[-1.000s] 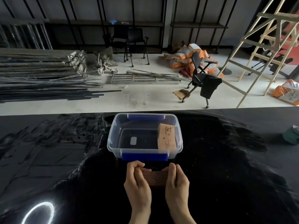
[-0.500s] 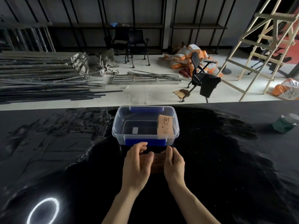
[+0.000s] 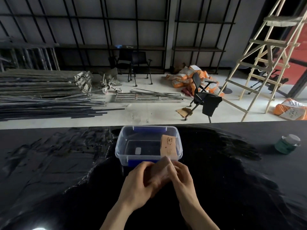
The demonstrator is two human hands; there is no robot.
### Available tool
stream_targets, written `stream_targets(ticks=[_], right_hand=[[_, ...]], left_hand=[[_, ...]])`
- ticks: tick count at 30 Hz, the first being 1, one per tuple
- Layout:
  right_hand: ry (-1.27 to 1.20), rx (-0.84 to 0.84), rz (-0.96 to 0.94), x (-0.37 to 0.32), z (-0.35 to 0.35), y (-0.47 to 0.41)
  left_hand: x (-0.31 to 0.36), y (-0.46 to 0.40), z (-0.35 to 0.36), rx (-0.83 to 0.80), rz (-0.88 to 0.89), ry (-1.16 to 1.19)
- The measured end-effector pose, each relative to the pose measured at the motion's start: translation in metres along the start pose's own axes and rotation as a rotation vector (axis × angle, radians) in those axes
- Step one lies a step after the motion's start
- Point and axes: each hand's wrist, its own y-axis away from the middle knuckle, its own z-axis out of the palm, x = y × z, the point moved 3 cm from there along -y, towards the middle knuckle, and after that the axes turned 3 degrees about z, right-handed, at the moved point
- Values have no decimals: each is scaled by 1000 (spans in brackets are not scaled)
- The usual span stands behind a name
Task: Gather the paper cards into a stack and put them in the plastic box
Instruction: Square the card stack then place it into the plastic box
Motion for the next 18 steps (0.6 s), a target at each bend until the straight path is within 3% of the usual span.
stream_targets(ticks=[4,12,15,18], right_hand=[[27,-223,-13,-20,9,2],[54,-203,-49,-42,36,-6],[254,-139,-175,-50,47,-14],[786,-36,-506,-58,52,-26]], left_hand=[[-2,-2,-10,134,-229,508],[-1,-11,-29,138,-358,804],[-6,-13,-37,208,-383,839],[-10,-11,-49,355,-439,850]])
